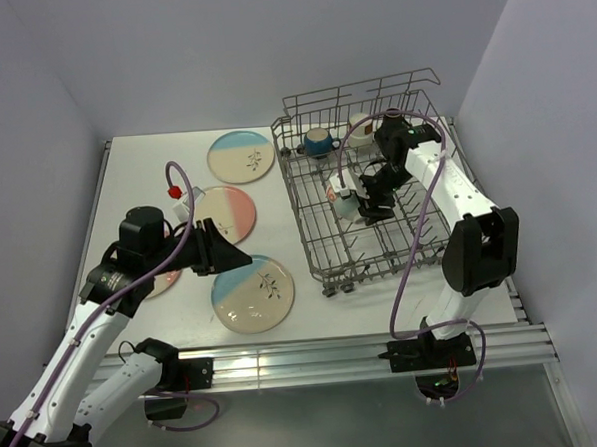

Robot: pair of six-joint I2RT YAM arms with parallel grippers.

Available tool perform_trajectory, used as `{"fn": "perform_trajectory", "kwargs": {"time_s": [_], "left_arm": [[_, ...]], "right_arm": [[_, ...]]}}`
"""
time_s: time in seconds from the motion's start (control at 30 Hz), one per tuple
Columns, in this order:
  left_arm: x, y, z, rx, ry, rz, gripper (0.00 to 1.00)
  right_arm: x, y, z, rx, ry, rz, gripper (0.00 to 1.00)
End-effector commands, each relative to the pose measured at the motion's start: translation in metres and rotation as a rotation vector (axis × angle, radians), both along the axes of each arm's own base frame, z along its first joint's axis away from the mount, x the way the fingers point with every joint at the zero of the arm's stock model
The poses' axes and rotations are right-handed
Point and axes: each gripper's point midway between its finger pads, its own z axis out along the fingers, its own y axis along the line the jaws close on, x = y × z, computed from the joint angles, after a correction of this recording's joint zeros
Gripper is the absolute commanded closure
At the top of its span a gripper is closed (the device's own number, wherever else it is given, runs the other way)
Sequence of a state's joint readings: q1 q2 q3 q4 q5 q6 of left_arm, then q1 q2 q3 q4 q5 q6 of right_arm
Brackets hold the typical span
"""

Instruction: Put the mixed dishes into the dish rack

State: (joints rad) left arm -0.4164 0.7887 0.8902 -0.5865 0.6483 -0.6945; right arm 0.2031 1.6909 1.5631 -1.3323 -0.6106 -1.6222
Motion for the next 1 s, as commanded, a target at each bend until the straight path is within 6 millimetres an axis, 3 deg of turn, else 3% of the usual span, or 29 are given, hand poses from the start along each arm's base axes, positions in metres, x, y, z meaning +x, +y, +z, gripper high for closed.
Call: {"fn": "perform_trajectory", "kwargs": {"time_s": [0.0,0.23,0.4,0.57,0.67,0.97], "left_arm": [[0.003,0.0,0.006,-0.025,-0.041,0.012,0.55],[0.004,0.0,0.003,-0.017,-0.035,0.015,0.55],[0.004,0.001,0.001,-0.011,-0.033,0.019,0.55],[0.003,0.0,0.0,-0.02,-0.027,0.021,0.55],[0.003,0.001,-0.001,-0.016,-0.023,0.023,0.55],[0.0,0.003,-0.001,-0.022,-0.014,0.042,0.55]], "right_arm": [[-0.008,-0.009,0.003,-0.035,0.029,0.011,0.78],[0.002,-0.012,-0.014,-0.067,0.045,0.0,0.78],[-0.007,-0.017,-0.025,-0.096,0.09,0.029,0.76],[-0.003,-0.017,-0.036,-0.106,0.111,0.019,0.75],[0.0,-0.018,-0.043,-0.116,0.125,0.01,0.71],[0.013,-0.014,-0.05,-0.103,0.15,-0.034,0.42]]}}
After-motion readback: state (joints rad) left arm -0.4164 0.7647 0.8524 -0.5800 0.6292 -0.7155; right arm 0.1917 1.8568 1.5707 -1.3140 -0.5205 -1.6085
